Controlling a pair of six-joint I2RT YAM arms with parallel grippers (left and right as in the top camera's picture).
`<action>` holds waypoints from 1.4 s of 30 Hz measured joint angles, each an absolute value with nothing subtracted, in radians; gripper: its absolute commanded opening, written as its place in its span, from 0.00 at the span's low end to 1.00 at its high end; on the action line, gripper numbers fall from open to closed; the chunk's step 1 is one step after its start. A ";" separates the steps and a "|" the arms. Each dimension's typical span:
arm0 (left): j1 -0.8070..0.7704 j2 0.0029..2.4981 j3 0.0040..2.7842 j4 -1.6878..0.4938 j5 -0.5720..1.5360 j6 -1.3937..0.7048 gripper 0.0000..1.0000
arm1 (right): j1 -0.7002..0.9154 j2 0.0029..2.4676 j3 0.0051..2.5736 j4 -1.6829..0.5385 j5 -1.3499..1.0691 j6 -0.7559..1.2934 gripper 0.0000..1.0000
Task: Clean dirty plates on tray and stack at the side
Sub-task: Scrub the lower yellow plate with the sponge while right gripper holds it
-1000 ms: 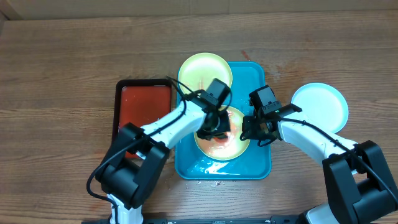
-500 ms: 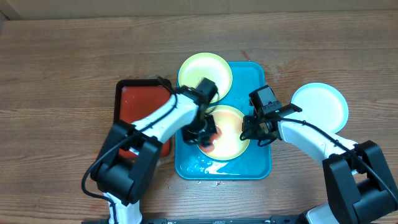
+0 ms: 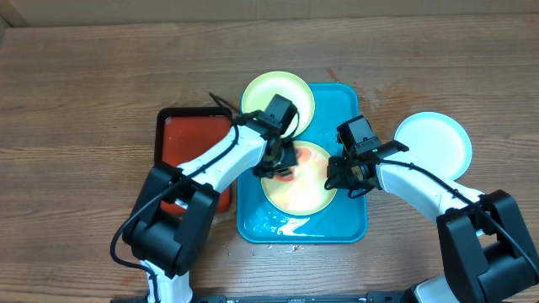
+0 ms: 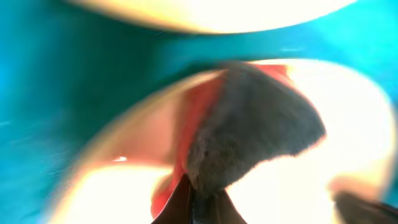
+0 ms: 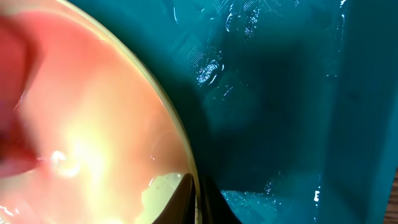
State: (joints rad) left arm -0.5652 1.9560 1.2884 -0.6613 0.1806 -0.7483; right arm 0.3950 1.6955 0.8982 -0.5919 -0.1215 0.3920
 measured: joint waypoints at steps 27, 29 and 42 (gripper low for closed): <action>-0.701 1.965 1.197 -0.442 0.364 -0.838 0.04 | 0.395 1.695 0.899 -0.592 -0.122 0.392 0.04; -0.696 1.965 1.186 -0.427 0.382 -0.848 0.04 | 0.395 1.695 0.899 -0.591 -0.122 0.392 0.04; -0.658 1.963 1.270 -0.826 0.303 -0.862 0.04 | 0.397 1.695 0.898 -0.591 -0.126 0.392 0.04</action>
State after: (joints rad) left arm -0.6579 1.9629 1.2697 -0.8265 0.3035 -0.8623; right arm 0.3973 1.6955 0.8982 -0.5911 -0.1265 0.3920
